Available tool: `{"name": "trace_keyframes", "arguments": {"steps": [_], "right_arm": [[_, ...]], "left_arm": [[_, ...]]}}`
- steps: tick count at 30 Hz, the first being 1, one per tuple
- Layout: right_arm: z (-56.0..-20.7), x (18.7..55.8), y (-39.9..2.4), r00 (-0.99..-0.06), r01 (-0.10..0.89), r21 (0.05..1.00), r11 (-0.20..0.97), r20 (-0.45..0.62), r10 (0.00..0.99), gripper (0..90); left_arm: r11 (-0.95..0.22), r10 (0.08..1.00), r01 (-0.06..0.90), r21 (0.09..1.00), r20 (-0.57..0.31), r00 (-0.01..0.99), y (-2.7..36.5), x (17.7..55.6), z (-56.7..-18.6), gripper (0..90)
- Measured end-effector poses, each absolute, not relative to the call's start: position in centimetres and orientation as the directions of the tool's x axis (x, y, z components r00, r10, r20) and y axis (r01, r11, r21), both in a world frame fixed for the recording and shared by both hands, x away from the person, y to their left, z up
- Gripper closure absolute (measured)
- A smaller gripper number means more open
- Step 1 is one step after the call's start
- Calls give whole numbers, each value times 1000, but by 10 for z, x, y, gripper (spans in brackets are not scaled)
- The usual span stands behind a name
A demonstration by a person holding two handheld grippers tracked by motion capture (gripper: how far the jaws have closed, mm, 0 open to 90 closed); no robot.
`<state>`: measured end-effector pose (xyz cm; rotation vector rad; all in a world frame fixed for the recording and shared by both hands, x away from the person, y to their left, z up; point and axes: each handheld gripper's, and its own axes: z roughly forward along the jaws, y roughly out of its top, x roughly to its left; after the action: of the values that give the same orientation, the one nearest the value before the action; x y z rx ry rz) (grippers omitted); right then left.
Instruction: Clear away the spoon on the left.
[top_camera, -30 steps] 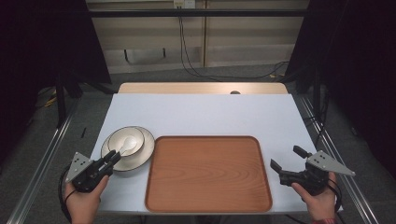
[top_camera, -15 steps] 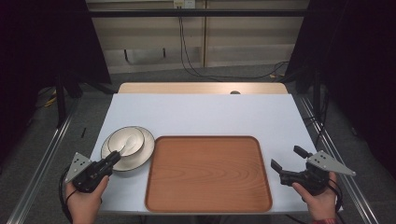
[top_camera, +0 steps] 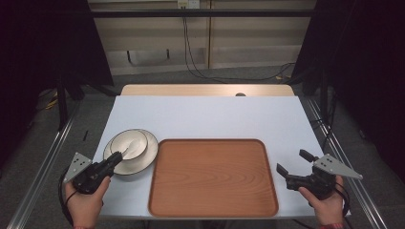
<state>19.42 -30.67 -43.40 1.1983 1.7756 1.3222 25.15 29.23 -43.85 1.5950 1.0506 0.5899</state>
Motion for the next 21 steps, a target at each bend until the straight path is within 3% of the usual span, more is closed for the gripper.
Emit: {"name": "trace_keyframes", "arguments": {"steps": [13,21], "right_arm": [[-439,199,-310,-434,294,949,113,28,900,10],[-441,202,-305,-471,276,953,129,17,882,7]], "left_arm": [[55,854,326,944,-213,474,292,280,-426,848],[43,857,320,946,-200,475,287,295,-416,847]]}}
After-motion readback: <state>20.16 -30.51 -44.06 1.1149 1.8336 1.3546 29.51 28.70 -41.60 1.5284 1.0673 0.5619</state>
